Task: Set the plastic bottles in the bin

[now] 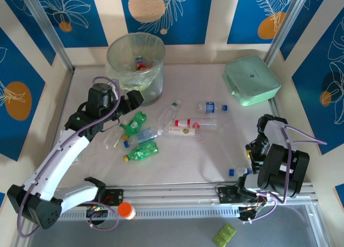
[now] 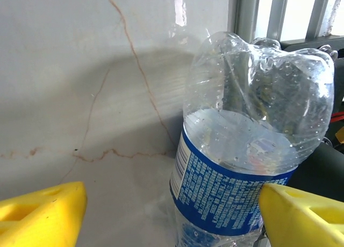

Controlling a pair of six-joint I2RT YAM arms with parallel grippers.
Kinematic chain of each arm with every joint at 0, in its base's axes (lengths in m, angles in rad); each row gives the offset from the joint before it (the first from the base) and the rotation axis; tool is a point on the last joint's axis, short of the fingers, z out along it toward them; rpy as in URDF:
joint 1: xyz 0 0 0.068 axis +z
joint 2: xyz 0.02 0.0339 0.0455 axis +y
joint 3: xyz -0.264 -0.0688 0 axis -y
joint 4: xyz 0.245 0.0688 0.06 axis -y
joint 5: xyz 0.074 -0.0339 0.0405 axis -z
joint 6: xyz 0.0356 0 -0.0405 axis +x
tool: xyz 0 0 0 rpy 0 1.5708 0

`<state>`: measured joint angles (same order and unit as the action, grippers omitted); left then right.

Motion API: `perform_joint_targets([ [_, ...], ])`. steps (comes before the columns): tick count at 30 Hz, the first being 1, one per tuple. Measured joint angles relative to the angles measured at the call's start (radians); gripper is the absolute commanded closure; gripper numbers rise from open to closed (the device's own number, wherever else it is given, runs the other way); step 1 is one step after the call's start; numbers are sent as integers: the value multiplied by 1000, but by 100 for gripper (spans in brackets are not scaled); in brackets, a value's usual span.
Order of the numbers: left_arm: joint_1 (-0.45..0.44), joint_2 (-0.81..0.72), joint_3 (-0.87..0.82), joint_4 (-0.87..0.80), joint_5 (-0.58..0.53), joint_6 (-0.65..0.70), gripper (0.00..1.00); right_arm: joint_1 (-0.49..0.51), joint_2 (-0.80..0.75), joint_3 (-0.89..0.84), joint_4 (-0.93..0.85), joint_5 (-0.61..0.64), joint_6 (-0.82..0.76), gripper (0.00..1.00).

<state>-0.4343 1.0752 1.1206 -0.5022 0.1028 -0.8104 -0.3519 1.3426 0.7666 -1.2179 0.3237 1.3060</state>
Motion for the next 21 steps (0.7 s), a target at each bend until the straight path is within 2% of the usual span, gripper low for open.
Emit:
perform_joint_targets([
  [10, 0, -2, -8, -2, -8, 0, 11, -1, 67, -16, -25, 10, -42, 19],
  [18, 0, -8, -8, -5, -19, 0, 12, 55, 118, -22, -44, 21, -42, 29],
  [21, 0, -8, -8, -5, -19, 0, 12, 74, 138, -40, -45, -5, -32, 39],
])
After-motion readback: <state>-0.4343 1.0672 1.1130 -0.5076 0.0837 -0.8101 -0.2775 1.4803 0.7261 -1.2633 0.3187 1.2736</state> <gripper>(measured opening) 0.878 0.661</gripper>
